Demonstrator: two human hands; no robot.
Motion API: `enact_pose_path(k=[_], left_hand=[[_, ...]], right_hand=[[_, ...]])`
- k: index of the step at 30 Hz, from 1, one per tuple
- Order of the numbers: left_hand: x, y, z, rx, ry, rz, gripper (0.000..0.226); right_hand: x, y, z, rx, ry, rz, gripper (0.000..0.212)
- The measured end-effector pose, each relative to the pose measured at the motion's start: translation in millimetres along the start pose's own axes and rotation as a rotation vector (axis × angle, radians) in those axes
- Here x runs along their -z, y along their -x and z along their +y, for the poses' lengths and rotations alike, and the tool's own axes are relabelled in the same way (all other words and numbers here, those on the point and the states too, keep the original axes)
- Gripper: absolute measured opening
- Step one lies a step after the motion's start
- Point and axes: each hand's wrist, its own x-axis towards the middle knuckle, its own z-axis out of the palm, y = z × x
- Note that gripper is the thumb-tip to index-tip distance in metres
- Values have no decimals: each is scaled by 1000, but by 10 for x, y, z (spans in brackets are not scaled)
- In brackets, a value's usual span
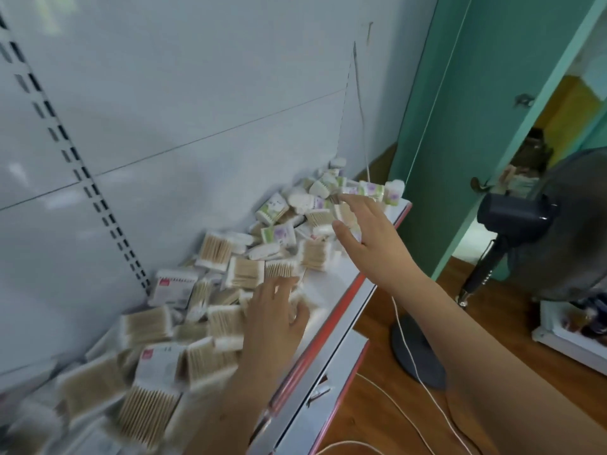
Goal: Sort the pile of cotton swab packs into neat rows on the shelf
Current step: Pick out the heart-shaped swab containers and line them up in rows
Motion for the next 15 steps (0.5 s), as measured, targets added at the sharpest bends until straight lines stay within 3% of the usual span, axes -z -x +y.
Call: enact_pose_path(k=[7, 11, 15], left_hand=[[-554, -588, -134, 23, -144, -37, 48], [-791, -648, -201, 98, -351, -106, 62], [-782, -671, -229, 97, -297, -21, 49]], right_hand=[[-349, -808, 615, 38, -55, -131, 54], [-844, -1245, 838, 208, -21, -356, 60], [-1345, -1497, 1057, 387, 66, -572, 68]])
